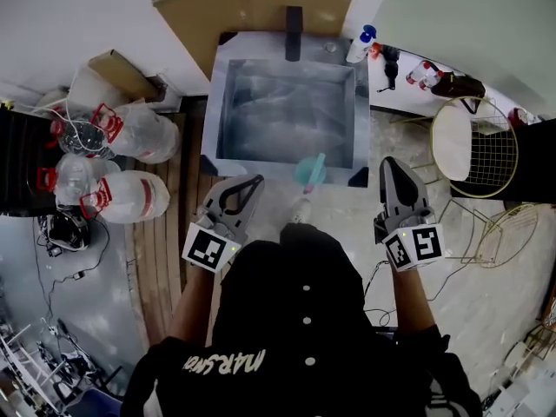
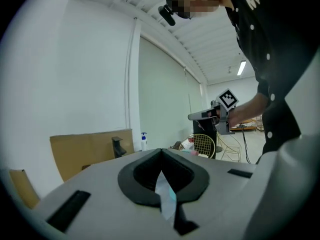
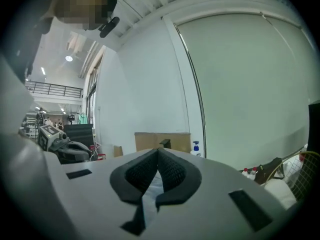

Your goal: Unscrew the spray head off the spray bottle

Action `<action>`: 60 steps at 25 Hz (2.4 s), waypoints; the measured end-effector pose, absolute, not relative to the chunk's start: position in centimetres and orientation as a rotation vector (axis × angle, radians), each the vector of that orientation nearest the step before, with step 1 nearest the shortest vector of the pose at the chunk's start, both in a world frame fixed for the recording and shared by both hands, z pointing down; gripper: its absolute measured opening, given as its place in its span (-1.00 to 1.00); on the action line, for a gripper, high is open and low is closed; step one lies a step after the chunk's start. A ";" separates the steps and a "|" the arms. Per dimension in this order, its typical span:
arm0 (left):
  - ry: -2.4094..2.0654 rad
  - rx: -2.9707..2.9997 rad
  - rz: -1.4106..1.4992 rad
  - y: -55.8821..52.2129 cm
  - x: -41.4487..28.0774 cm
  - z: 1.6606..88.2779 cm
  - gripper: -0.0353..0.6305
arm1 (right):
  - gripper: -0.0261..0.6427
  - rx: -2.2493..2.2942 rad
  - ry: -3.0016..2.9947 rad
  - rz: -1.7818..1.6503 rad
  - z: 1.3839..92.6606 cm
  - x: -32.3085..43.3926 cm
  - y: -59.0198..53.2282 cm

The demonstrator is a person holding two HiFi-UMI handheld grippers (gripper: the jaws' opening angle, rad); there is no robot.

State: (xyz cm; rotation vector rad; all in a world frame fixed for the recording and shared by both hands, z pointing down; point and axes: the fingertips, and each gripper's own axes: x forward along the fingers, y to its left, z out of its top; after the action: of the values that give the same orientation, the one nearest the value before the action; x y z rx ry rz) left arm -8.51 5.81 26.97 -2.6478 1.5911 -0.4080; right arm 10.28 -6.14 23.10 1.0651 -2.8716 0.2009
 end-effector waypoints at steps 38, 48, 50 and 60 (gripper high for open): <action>0.511 -2.903 -0.974 -1.4 1.5 49.5 0.33 | 0.31 0.958 -2.417 0.909 35.5 -3.6 -3.9; 0.522 -2.879 -0.976 -2.4 1.6 50.5 0.33 | 0.30 0.824 -2.400 0.922 36.1 -3.9 -3.9; 0.539 -2.877 -0.973 -2.5 1.5 50.5 0.33 | 0.30 0.820 -2.380 0.897 36.2 -3.8 -3.9; 0.583 -2.845 -1.036 -2.3 1.3 51.0 0.33 | 0.12 0.839 -2.223 0.834 36.6 -3.6 -3.5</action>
State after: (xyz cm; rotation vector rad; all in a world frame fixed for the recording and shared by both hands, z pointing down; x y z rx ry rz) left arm 1.34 -2.31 51.01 -2.8449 0.5825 -1.0359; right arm -3.59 -3.52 36.55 0.8385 -2.2232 0.8344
